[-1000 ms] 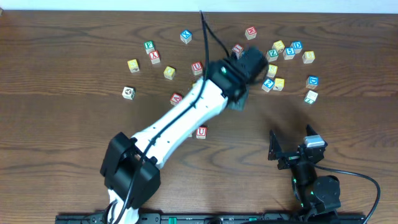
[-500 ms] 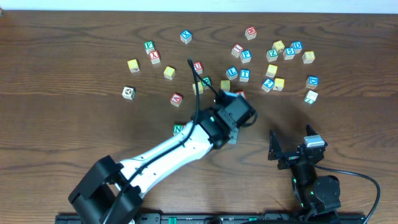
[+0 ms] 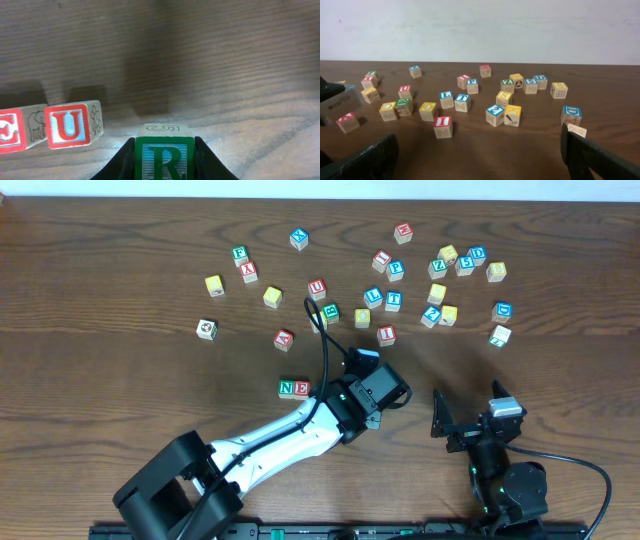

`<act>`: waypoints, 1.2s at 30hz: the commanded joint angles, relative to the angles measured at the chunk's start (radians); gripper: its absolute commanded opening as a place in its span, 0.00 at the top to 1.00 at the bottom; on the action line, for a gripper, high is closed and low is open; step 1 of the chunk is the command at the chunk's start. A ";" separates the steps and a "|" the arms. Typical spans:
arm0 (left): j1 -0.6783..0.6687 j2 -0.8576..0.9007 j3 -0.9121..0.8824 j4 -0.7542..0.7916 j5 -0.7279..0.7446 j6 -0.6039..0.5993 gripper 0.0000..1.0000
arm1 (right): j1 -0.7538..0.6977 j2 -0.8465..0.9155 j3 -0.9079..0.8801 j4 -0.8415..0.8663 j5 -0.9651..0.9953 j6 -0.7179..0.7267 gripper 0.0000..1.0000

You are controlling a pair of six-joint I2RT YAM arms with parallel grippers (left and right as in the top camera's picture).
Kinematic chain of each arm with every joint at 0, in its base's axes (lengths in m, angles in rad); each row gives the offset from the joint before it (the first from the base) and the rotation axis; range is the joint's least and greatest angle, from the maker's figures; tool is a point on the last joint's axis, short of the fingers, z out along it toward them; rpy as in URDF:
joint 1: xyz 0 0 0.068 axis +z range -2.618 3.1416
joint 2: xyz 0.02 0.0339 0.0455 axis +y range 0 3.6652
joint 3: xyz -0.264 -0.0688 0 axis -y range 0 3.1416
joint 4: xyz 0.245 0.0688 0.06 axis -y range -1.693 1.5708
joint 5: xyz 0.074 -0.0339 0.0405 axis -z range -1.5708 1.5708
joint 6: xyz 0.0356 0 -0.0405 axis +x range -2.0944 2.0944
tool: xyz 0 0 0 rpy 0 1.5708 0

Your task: Spell out NEURIPS

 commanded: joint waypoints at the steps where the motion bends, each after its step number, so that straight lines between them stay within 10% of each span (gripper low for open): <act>1: 0.003 0.018 -0.004 0.002 -0.053 -0.009 0.92 | -0.008 -0.001 -0.001 -0.004 -0.002 -0.006 0.01; 36: 0.030 0.105 -0.021 0.038 -0.149 0.003 0.92 | -0.008 -0.001 -0.001 -0.004 -0.002 -0.006 0.01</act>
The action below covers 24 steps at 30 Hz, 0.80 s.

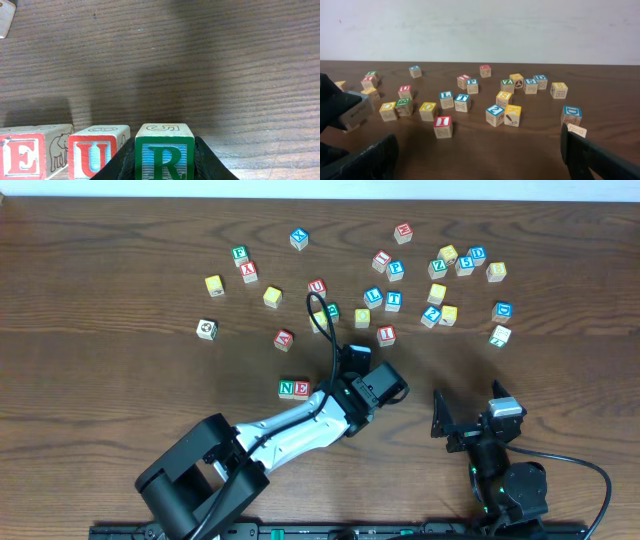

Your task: Spell out NEURIPS

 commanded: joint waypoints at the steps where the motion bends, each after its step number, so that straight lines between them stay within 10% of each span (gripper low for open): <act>1: 0.004 0.008 -0.020 -0.003 -0.029 0.006 0.92 | -0.008 -0.001 -0.001 -0.004 -0.002 -0.006 0.01; 24: 0.004 0.008 -0.034 -0.031 -0.029 0.032 0.92 | -0.008 -0.001 -0.001 -0.004 -0.002 -0.006 0.01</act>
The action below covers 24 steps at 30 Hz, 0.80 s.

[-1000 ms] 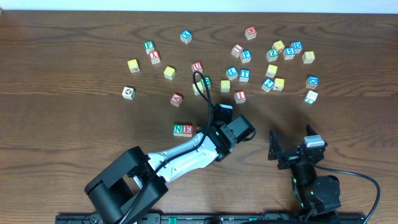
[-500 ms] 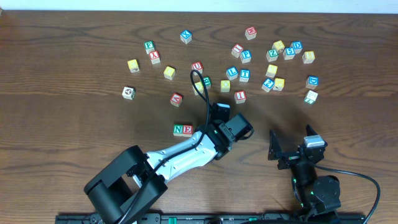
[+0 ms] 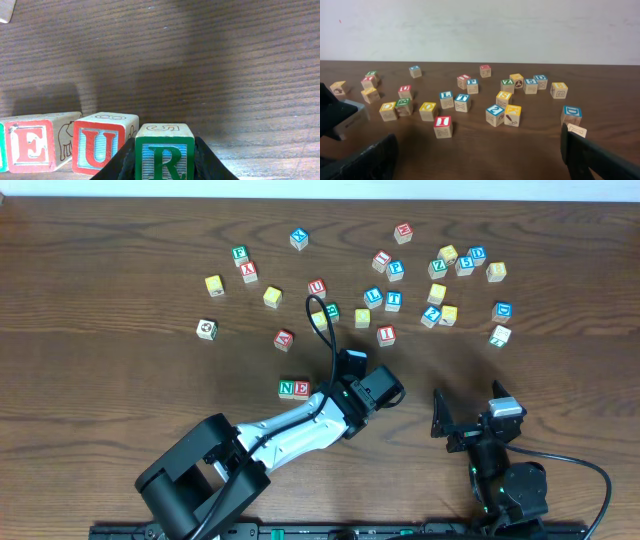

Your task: Spell out NEURIPS

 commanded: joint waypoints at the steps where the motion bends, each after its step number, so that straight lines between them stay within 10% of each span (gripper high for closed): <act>1: 0.003 0.008 -0.013 0.002 -0.033 0.017 0.92 | -0.008 -0.001 -0.001 -0.004 -0.002 -0.006 0.01; 24: 0.004 0.008 -0.014 0.014 -0.066 0.037 0.92 | -0.008 -0.001 -0.001 -0.004 -0.002 -0.006 0.01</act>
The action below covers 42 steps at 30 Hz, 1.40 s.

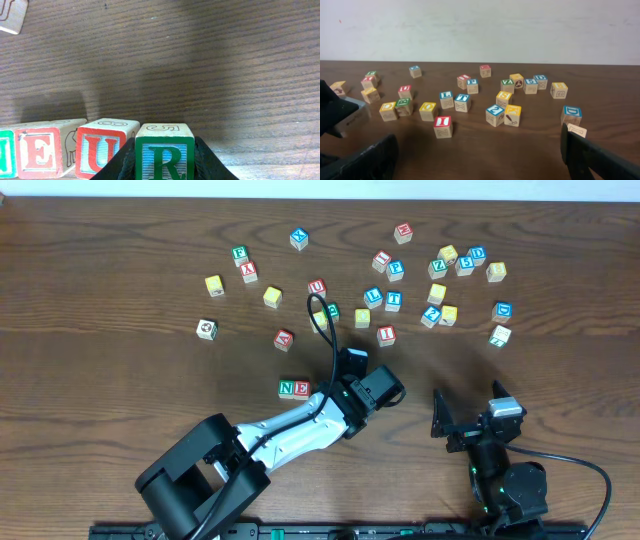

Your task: Spell out NEURIPS

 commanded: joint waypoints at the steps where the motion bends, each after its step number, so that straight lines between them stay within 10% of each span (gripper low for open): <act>1: 0.004 0.008 -0.013 0.002 -0.043 0.020 0.92 | -0.008 -0.001 -0.001 -0.004 -0.002 -0.006 0.01; 42: 0.004 0.008 -0.014 0.002 -0.106 0.047 0.92 | -0.008 -0.001 -0.001 -0.004 -0.002 -0.006 0.01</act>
